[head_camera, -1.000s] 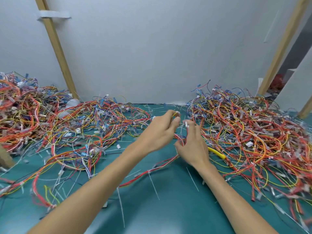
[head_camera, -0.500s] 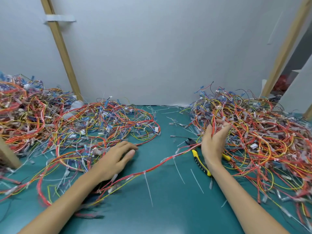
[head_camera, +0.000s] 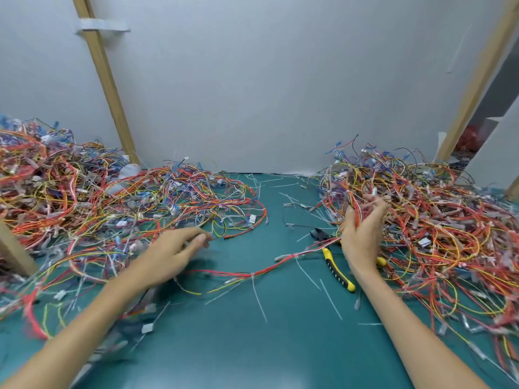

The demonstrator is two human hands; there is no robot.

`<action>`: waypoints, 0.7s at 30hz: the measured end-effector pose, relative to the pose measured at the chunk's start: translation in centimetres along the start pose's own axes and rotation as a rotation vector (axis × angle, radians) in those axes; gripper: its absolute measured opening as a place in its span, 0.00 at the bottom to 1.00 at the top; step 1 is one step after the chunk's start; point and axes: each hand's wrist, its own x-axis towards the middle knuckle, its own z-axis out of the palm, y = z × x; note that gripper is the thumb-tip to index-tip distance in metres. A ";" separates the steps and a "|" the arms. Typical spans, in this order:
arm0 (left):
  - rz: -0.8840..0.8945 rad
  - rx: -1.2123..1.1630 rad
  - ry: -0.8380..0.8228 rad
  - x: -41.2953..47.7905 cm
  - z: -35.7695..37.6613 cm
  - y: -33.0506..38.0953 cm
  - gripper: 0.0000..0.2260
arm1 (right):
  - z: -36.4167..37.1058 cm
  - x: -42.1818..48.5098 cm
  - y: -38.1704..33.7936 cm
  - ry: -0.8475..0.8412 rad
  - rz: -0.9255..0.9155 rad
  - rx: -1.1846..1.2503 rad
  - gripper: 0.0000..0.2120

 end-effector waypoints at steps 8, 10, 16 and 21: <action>0.042 0.340 -0.429 1.2 4.5 7.2 0.08 | 0.1 -0.3 0.2 -0.082 -0.021 0.082 0.18; 0.038 0.298 -0.400 1.9 4.0 8.2 0.06 | 0.0 -0.1 0.4 -0.085 -0.003 0.105 0.17; 0.086 -0.581 -0.176 4.2 0.8 12.1 0.11 | 0.1 0.0 0.3 -0.106 0.045 0.141 0.10; -0.066 -1.150 0.018 6.8 4.7 13.7 0.14 | -0.2 -0.4 -0.2 -0.187 0.074 0.214 0.14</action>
